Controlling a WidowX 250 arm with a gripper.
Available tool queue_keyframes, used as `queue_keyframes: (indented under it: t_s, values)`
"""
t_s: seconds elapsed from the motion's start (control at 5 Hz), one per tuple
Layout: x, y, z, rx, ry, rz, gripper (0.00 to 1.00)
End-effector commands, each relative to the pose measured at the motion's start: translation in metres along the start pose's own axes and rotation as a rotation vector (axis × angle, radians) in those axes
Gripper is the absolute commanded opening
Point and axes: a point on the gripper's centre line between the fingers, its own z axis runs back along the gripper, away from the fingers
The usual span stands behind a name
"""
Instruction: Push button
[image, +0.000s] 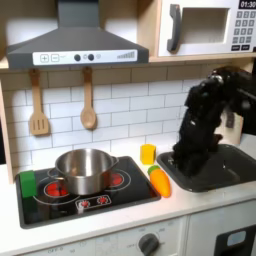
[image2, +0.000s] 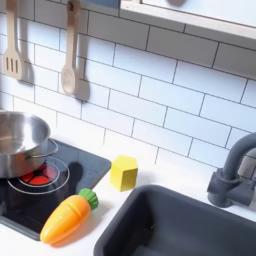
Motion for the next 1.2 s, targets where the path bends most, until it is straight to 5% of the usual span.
queue_keyframes:
  t_s: [0.0,0.4,1.0]
  values:
    - [0.051,0.012,0.016,-0.039,-0.133,0.035,0.0]
    - [0.102,0.021,0.034,-0.074,-0.265,0.049,0.0]
    - [0.147,0.029,0.044,-0.045,-0.464,0.038,0.0]
